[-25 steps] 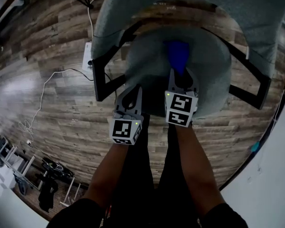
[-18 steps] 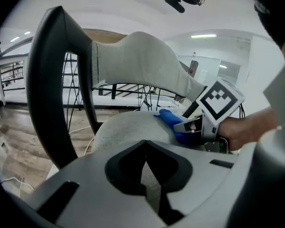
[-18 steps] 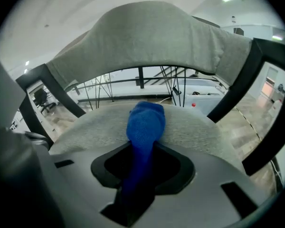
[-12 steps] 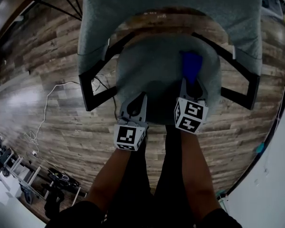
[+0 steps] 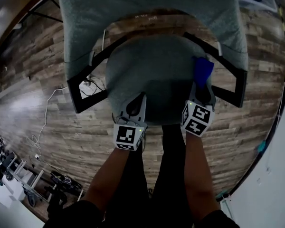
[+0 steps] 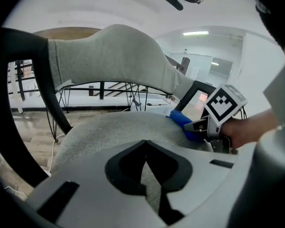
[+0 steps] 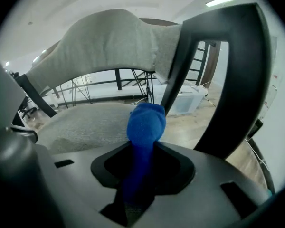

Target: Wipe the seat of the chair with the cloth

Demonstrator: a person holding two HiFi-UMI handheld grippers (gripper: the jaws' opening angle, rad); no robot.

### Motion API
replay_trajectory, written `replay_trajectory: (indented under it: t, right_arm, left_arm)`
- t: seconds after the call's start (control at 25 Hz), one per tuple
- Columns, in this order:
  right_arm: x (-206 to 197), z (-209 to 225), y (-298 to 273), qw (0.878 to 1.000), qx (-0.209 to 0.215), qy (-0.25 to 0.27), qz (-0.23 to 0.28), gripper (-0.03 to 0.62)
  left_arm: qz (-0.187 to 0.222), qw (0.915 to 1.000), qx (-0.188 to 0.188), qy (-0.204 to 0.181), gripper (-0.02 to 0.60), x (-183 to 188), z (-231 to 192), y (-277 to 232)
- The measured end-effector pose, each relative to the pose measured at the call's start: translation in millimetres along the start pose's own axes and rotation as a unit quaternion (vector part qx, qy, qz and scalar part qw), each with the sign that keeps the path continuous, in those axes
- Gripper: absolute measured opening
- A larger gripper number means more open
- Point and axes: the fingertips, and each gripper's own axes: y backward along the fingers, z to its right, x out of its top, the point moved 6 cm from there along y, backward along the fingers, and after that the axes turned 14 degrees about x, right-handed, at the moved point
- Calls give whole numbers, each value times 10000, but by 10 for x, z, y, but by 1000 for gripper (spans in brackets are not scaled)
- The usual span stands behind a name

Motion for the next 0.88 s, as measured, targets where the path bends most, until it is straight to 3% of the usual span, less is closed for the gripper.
replay_trajectory:
  t: [0.2, 0.48, 0.88]
  right_arm:
    - [-28, 141, 42, 10000, 57, 37, 58, 120]
    - [58, 106, 127, 9984, 389, 324, 249, 120]
    - [144, -647, 94, 9878, 1211, 908, 361, 120]
  left_arm:
    - [-10, 10000, 86, 15, 2, -7, 208, -57]
    - [77, 9983, 418, 397, 2, 55, 346, 2]
    - [124, 9951, 675, 706, 2, -134, 26, 349]
